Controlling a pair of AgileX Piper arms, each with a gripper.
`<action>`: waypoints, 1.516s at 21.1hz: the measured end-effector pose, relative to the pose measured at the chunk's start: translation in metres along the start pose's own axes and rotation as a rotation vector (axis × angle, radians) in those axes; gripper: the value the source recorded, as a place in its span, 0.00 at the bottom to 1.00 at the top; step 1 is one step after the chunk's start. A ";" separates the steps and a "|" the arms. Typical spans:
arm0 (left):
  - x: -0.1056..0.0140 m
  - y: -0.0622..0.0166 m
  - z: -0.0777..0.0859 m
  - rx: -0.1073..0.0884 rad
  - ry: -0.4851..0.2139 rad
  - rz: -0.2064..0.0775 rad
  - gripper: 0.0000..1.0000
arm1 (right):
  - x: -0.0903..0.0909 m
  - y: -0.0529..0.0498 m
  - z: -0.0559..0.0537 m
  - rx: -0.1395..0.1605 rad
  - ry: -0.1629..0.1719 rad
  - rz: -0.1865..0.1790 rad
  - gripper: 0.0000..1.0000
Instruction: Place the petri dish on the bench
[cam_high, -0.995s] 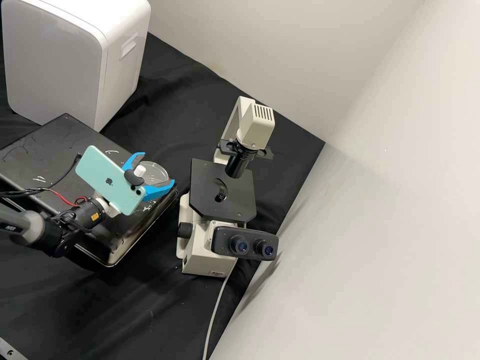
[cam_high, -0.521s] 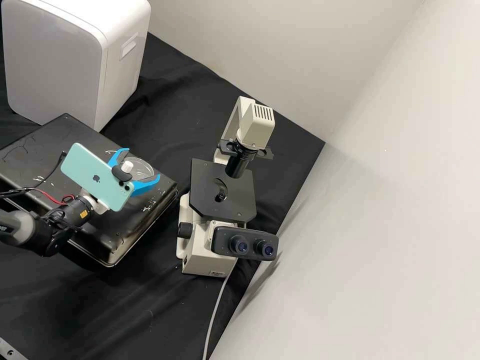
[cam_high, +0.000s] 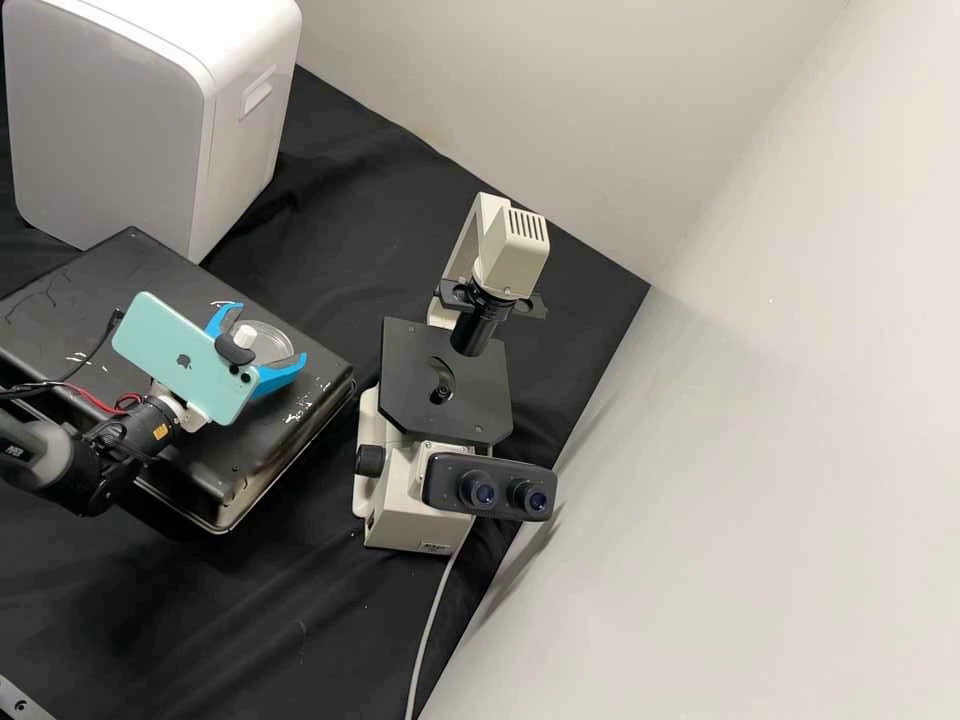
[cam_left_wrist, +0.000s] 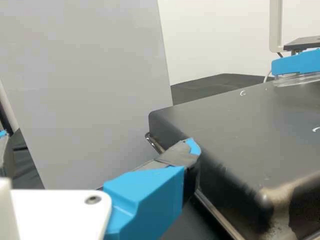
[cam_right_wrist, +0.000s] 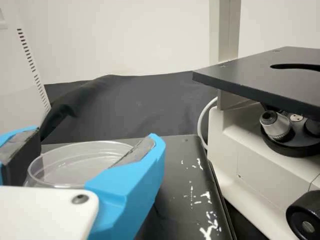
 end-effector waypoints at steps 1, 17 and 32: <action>0.000 0.0000 0.000 0.000 0.000 0.000 1.00 | 0.000 0.000 0.000 0.000 0.001 0.000 1.00; 0.000 0.0000 0.000 0.000 0.000 0.000 1.00 | 0.003 -0.004 0.006 0.001 -0.011 -0.010 1.00; -0.008 0.0072 -0.003 -0.014 0.063 0.037 1.00 | -0.001 -0.006 0.004 -0.032 0.010 0.009 1.00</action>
